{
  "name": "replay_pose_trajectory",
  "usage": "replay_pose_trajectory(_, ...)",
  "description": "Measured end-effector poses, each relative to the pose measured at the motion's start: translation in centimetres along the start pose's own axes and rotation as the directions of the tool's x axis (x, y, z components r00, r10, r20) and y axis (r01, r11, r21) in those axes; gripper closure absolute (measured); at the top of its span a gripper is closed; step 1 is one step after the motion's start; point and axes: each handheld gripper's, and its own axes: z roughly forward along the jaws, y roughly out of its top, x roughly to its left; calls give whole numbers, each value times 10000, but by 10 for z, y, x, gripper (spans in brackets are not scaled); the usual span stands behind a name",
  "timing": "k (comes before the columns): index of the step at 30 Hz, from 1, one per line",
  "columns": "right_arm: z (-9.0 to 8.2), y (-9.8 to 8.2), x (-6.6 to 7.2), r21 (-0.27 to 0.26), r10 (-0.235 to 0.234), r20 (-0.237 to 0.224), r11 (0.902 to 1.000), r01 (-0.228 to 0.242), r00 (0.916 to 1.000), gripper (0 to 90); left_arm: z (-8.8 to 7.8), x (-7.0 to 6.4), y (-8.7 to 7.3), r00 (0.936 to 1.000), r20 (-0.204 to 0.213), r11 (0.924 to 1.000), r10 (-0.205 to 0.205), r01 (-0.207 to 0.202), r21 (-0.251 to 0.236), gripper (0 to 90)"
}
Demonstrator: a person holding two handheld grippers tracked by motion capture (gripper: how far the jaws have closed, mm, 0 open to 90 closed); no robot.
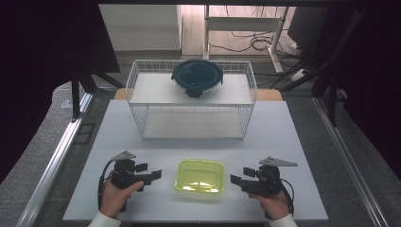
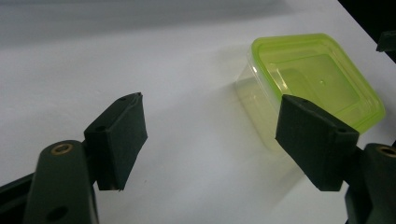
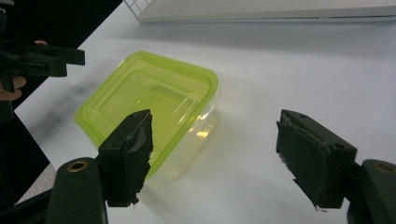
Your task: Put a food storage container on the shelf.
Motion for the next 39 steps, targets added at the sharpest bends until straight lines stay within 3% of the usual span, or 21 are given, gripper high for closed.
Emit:
replay_pose_trajectory(4, -2, 1, -1, -70, 191, -2, 9998, -191, 9998, 285, 1, -2, 1, 10000, 83, 10000, -19, 19, 2, 241)
replay_pose_trajectory(6, -2, 1, -1, -31, 190, 15, 9998, -190, 9998, 291, 0, -6, 2, 9992, -176, 9993, 359, -357, 85, 286)
replay_pose_trajectory(8, 0, 1, 0, 34, 198, 66, 9998, -198, 9998, 297, 0, -8, 4, 9991, 13, 9991, 427, -427, 63, 293)
replay_pose_trajectory(14, 7, 1, 3, 196, 213, 60, 9996, -214, 9998, 320, 4, -7, 7, 9978, 649, 9999, -98, 91, 107, 299)
replay_pose_trajectory(17, 10, 2, 2, 208, 522, -21, 9984, -521, 9986, 329, 7, -4, 9, 9957, 842, 9991, -390, 373, 215, 305)
replay_pose_trajectory(24, 18, 1, -1, 446, 983, -87, 9942, -978, 9951, 351, 19, 0, 12, 9810, 1518, 9918, -1211, 1131, 600, 345)
replay_pose_trajectory(29, 25, 1, -1, 685, 1211, -192, 9905, -1195, 9925, 372, 31, -1, 14, 9749, 1750, 9885, -1375, 1238, 869, 357)
replay_pose_trajectory(39, 39, -3, 1, 1033, 1510, -308, 9837, -1471, 9881, 414, 48, -1, 14, 9530, 2394, 9781, -1859, 1562, 1378, 399)
